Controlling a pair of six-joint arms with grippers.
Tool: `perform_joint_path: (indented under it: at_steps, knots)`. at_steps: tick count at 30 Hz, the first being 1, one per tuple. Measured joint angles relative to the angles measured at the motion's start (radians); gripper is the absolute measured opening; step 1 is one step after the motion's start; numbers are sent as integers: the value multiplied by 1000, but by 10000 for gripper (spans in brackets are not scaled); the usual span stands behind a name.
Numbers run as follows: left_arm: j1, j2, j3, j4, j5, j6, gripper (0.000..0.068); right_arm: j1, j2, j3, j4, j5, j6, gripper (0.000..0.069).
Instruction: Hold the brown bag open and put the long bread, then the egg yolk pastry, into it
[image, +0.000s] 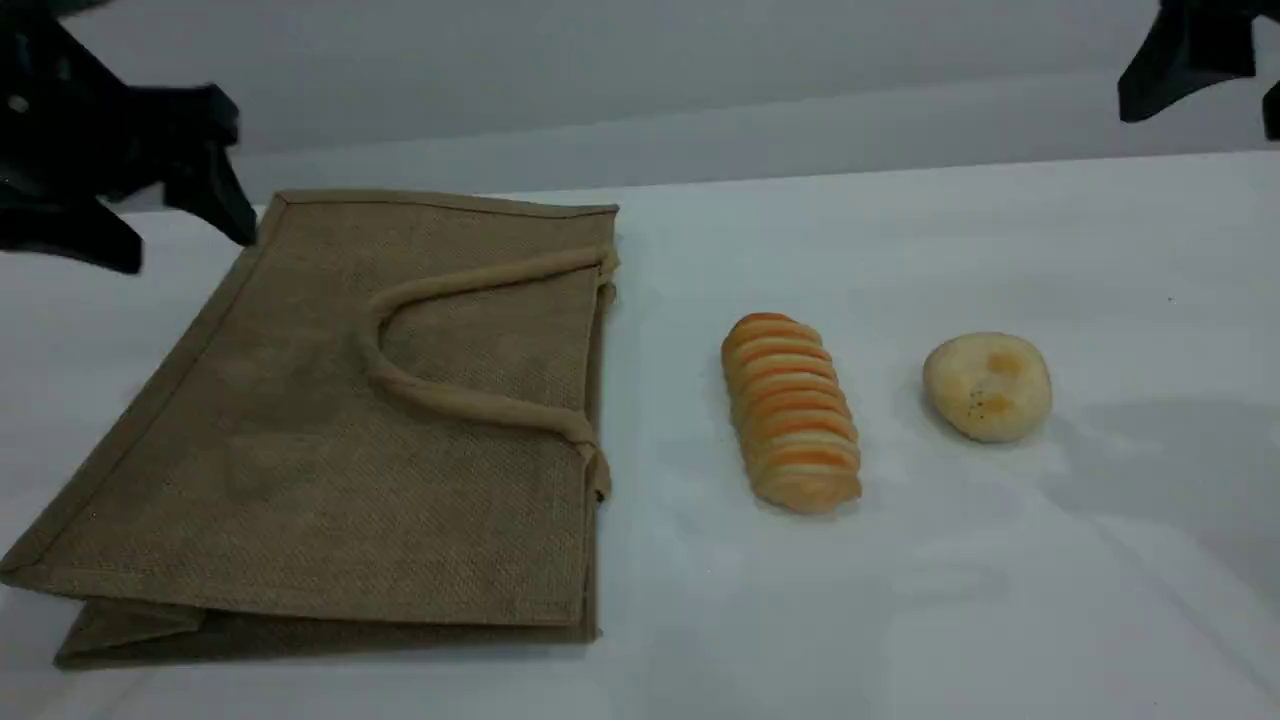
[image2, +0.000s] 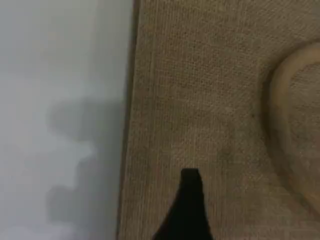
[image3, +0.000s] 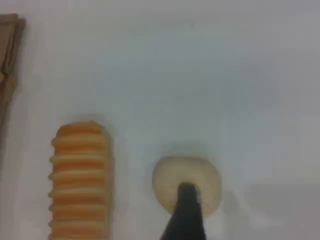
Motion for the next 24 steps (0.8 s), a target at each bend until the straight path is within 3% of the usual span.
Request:
perform_joint_path:
  at_steps: [15, 24]
  knots:
    - [-73, 272, -218, 2, 38, 4, 568, 0, 11, 0, 23, 2, -16, 552]
    - [-89, 353, -236, 5, 55, -29, 527, 0, 11, 0, 29, 6, -16, 552]
